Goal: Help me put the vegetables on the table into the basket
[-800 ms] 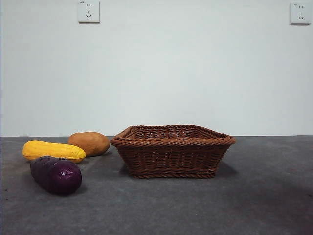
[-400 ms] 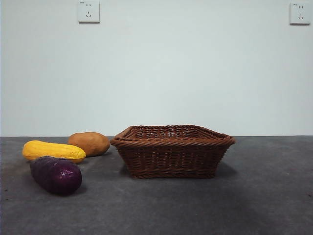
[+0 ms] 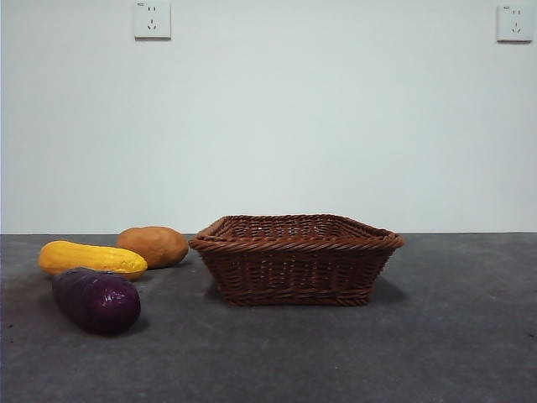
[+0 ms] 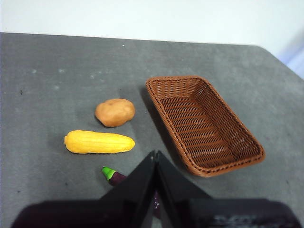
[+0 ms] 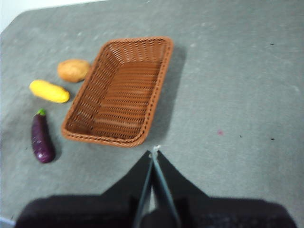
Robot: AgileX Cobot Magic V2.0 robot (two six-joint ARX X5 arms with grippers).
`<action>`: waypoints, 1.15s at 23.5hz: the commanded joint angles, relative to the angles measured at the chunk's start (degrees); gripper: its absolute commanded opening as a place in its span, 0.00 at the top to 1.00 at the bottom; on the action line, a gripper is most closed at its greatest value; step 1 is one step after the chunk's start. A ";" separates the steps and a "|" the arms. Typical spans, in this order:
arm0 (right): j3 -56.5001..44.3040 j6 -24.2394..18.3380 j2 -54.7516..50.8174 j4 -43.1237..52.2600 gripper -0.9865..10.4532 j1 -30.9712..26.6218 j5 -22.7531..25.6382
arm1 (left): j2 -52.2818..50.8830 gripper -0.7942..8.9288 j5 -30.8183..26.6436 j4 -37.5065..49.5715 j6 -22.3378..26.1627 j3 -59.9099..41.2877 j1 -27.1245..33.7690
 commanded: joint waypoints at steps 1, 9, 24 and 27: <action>2.97 -4.02 1.92 -3.04 0.92 0.00 -0.74 | 2.05 0.92 0.15 -3.69 4.48 3.78 -0.90; 5.40 -6.21 3.76 -6.10 0.90 0.00 -0.79 | 3.98 0.80 0.20 -5.14 4.90 6.16 -2.69; 5.68 -4.00 5.53 -3.56 0.36 0.00 -4.55 | 10.99 0.23 0.17 -6.64 2.97 10.56 -2.69; 5.75 -0.79 9.73 2.58 0.36 0.04 -6.80 | 12.37 0.23 0.17 -6.14 2.95 10.56 -2.69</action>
